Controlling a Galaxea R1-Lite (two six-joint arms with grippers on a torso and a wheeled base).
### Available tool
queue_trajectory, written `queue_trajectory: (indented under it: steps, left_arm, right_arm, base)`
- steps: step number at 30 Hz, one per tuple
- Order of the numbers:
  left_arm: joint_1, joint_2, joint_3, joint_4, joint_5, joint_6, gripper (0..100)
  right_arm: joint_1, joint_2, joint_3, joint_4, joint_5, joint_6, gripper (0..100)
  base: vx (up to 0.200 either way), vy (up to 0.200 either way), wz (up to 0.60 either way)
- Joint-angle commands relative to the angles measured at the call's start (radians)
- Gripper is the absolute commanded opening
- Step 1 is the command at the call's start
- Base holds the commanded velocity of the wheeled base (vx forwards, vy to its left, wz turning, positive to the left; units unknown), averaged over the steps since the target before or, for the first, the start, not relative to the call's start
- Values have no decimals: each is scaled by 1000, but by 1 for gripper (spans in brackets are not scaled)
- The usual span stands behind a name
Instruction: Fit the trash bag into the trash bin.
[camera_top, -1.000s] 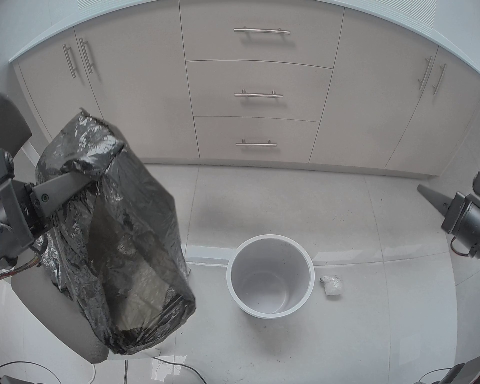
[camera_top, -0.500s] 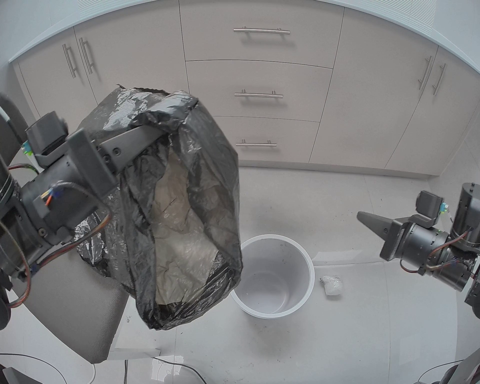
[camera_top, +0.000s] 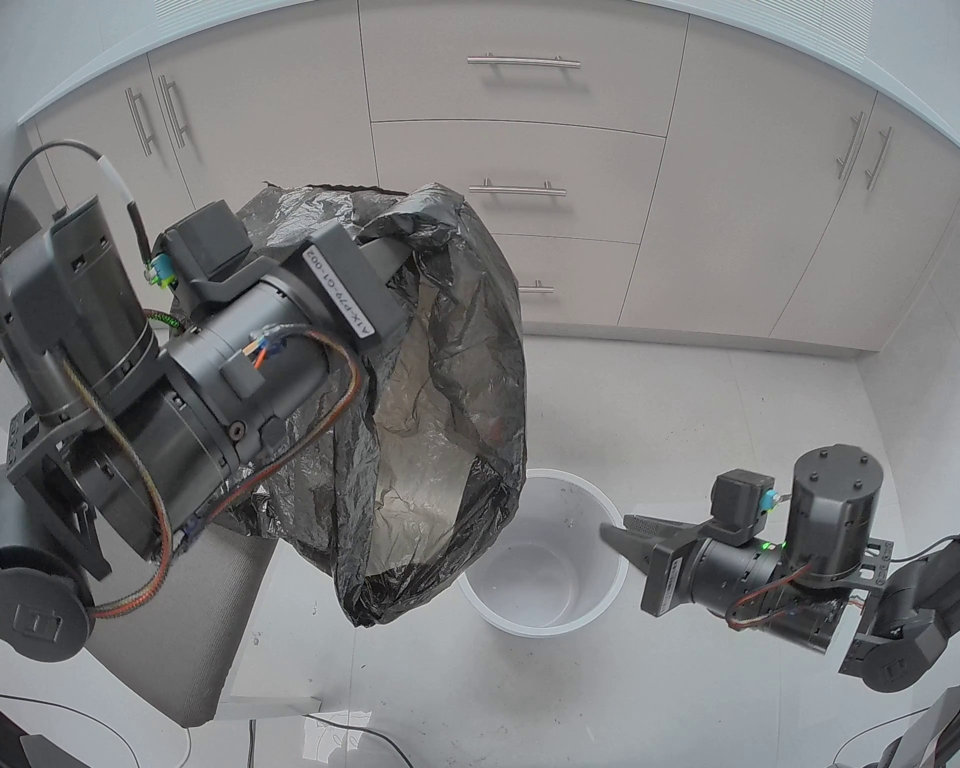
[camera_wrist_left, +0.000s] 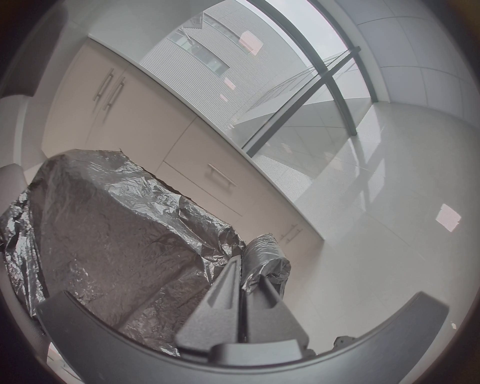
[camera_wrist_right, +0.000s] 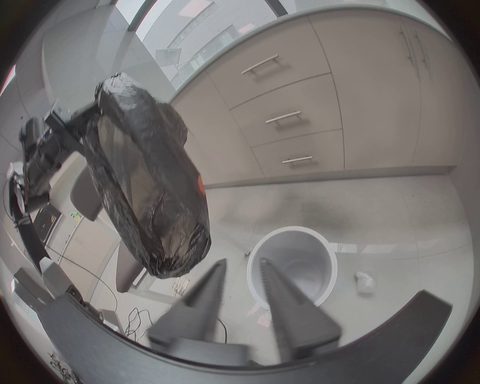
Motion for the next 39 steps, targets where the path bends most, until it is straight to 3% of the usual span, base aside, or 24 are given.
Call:
queue_trajectory:
  steps: [1, 11, 23, 39]
  left_arm:
    - [-73, -37, -47, 61, 58, 0, 0]
    - [-165, -81, -33, 66, 60, -29, 0]
    - [-180, -80, -10, 66, 53, -34, 0]
    - [-220, -81, 6, 66, 50, -34, 0]
  right_arm:
    - [47, 122, 17, -14, -1, 8, 100]
    - [81, 290, 101, -370, -3, 2, 100]
    - [123, 317, 98, -405, -21, 50, 100]
    - [150, 369, 153, -557, -21, 47, 100]
  base:
    - [0, 0, 0]
    - [0, 0, 0]
    - [0, 0, 0]
    - [0, 0, 0]
